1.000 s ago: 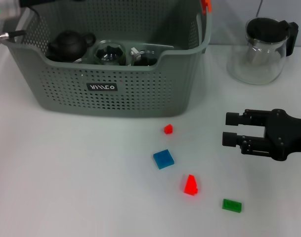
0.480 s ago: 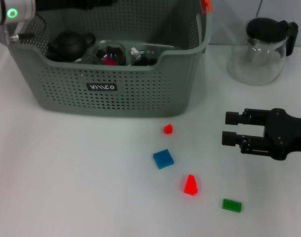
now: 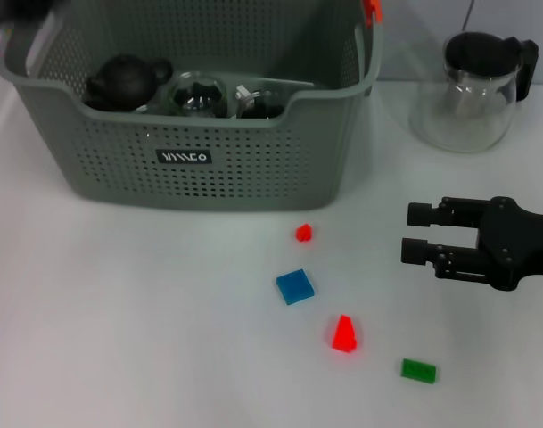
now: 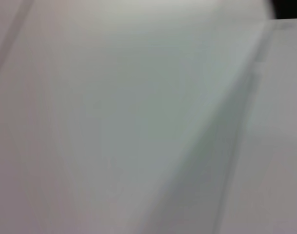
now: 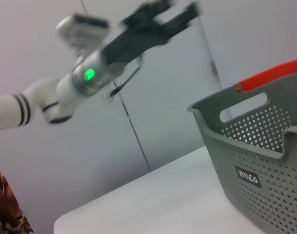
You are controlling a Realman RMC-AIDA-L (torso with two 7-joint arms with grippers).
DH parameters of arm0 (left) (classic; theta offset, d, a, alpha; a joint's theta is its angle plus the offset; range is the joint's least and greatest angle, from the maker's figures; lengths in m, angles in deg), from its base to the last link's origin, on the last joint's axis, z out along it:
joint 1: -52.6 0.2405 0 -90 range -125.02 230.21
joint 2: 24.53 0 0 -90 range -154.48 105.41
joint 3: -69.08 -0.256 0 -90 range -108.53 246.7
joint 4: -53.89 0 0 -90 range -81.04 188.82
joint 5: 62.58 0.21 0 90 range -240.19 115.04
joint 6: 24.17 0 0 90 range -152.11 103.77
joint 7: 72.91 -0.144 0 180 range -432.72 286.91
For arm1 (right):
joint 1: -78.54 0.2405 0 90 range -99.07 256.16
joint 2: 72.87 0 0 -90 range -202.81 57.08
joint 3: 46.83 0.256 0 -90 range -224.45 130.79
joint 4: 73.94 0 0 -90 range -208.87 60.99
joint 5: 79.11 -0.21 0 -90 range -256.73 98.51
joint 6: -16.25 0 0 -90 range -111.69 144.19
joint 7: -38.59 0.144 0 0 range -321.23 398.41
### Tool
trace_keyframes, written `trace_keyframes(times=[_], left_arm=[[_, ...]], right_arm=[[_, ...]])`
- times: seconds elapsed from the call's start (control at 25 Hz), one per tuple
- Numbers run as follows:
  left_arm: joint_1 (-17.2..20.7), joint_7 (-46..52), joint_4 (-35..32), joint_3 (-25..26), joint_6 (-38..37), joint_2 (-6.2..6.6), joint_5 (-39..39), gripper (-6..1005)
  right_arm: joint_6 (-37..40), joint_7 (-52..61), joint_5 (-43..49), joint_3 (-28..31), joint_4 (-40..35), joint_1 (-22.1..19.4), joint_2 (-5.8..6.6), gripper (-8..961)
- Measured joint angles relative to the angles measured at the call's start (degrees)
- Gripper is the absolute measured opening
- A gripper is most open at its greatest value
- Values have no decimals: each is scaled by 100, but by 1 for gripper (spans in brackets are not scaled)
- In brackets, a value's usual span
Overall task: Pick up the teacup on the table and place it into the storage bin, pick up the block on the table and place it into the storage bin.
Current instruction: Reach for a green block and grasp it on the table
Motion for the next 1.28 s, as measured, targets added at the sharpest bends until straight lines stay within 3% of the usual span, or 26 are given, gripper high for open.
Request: trace_keyframes(times=[0.08, 0.2, 0.36, 0.52, 0.76, 0.92, 1.28], left_arm=[[244, -446, 20, 125, -451, -60, 280, 799], [704, -1459, -18, 206, -895, -270, 1119, 797], [1136, -2540, -16, 65, -922, -557, 2296, 798], [1382, -2978, 76, 35, -653, -742, 2805, 798], [1400, -3039, 361, 45, -563, -735, 2872, 798], [1398, -3049, 416, 31, -568, -741, 2940, 797], [1374, -3499, 693, 54, -481, -753, 3330, 797]], right_arm=[[1, 0, 2, -4, 0, 13, -1, 610], [-7, -1, 25, -37, 1, 40, -5, 609], [46, -3, 143, -75, -50, 40, -7, 607], [184, 47, 612, -255, -298, 59, -10, 605], [189, 1147, 1320, -528, -1271, 337, -64, 603], [197, 1831, 1837, -1010, -1850, 601, -125, 601], [155, 2780, 3042, -1862, -2100, 1208, -153, 597]])
